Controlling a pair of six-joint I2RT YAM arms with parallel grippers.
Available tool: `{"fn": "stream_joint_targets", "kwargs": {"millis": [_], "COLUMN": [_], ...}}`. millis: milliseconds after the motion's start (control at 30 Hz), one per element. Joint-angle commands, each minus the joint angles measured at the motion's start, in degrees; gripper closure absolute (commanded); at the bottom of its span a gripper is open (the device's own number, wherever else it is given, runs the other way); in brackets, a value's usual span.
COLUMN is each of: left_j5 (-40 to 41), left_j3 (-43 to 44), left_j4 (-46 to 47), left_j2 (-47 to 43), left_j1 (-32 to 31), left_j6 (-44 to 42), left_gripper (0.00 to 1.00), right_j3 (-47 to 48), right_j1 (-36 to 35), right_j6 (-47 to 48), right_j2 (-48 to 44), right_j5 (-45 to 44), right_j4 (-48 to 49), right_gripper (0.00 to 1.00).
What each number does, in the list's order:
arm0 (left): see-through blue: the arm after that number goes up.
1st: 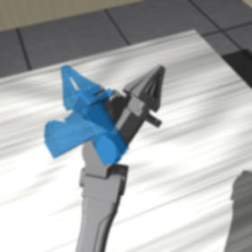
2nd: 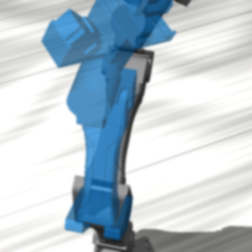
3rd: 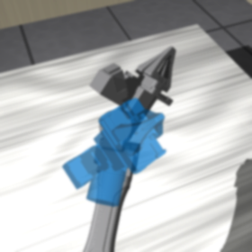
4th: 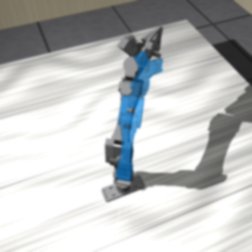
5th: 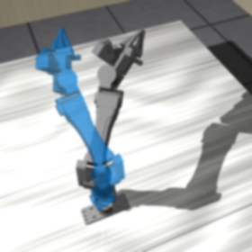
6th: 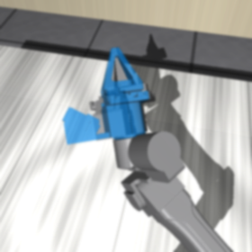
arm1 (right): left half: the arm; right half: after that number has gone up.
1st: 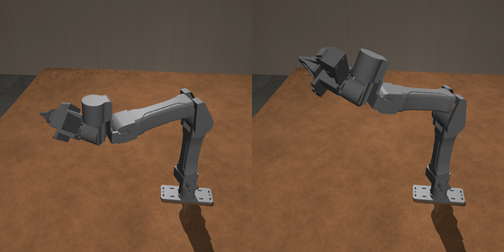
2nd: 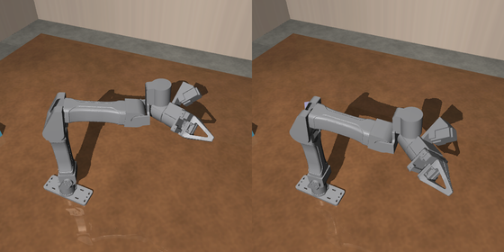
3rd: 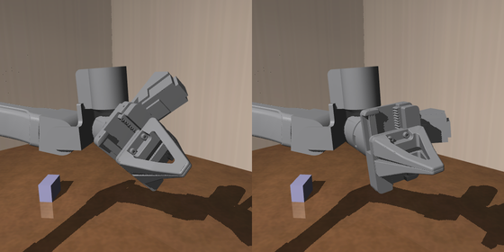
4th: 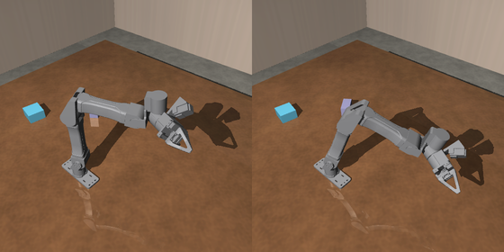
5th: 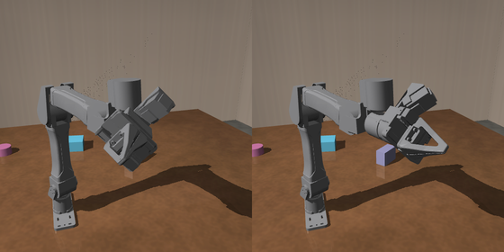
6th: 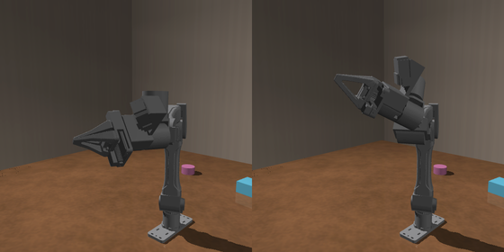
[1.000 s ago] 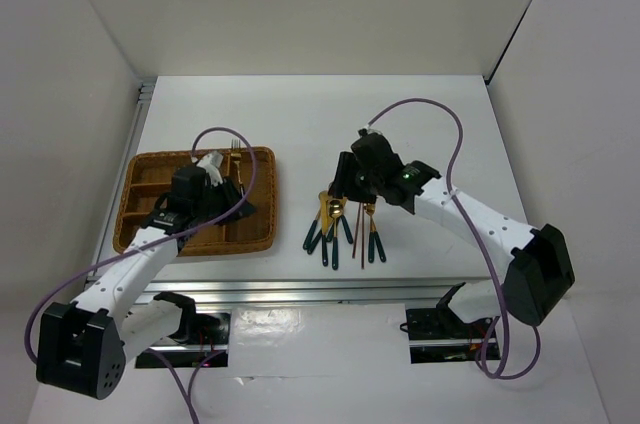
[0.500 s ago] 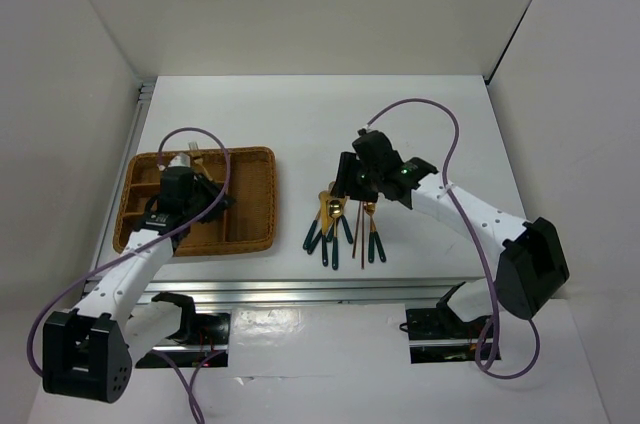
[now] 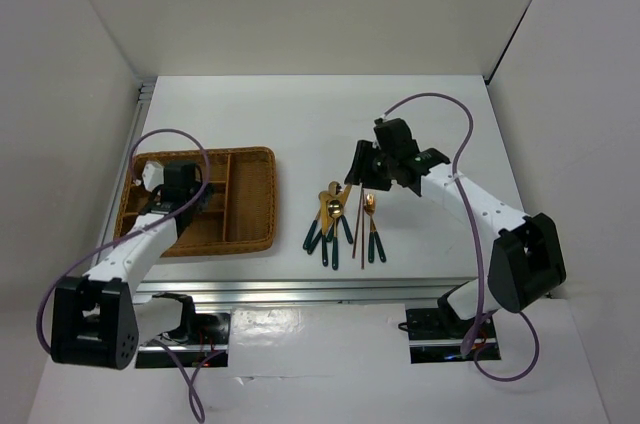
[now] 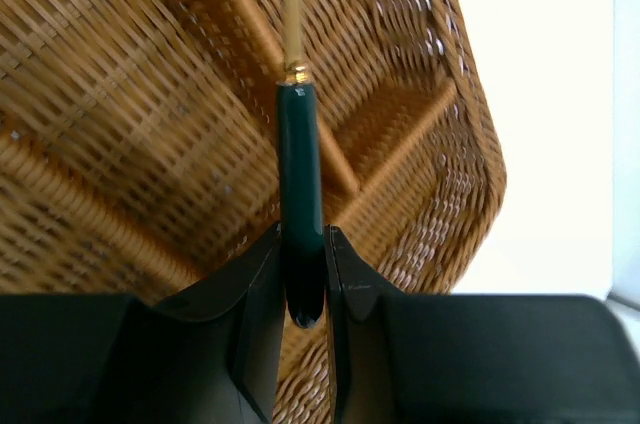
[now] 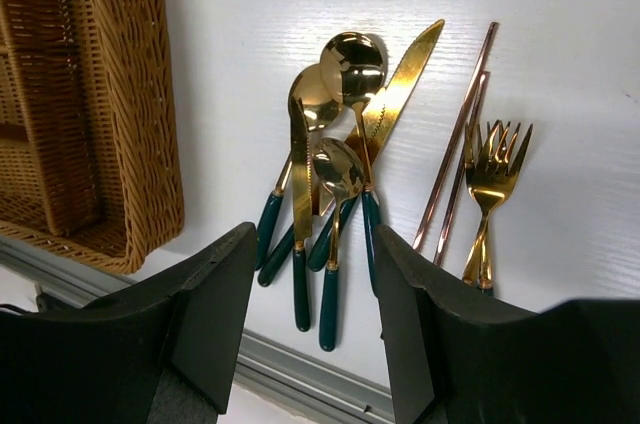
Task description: Sort the eating utensils into containers
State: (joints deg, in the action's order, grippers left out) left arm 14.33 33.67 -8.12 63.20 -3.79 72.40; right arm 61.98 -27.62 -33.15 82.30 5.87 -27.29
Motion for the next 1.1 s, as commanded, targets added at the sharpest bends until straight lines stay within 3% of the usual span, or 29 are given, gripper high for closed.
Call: {"fn": "stream_joint_targets", "kwargs": {"millis": [0,200,567,667,1067], "left_j5": [3.95,3.16,7.99,9.14,10.63], "left_j3": [4.29,11.76,13.7,10.54,14.05], "left_j4": [3.46,2.14,-1.02,1.62,0.3], "left_j2": [4.46,11.16,14.58,14.58,19.59], "left_j1": [1.33,1.33,1.33,1.33,1.33], "left_j6": [8.17,11.88,26.27,29.71,30.16], "left_gripper": [0.68,0.72,0.73,0.73,0.7], "right_j3": [-0.01,-2.38,-3.7,-4.23,-4.23], "right_j1": [1.33,2.48,4.15,4.15,4.68], "right_j6": [1.59,1.59,2.12,2.12,2.12], "right_j2": [0.23,0.75,-1.0,-1.53,-1.62], "right_j5": [1.95,1.95,1.95,1.95,1.43], "right_j4": [2.85,2.85,2.95,2.94,2.33], "right_gripper": [0.42,0.44,0.44,0.44,0.44]}}
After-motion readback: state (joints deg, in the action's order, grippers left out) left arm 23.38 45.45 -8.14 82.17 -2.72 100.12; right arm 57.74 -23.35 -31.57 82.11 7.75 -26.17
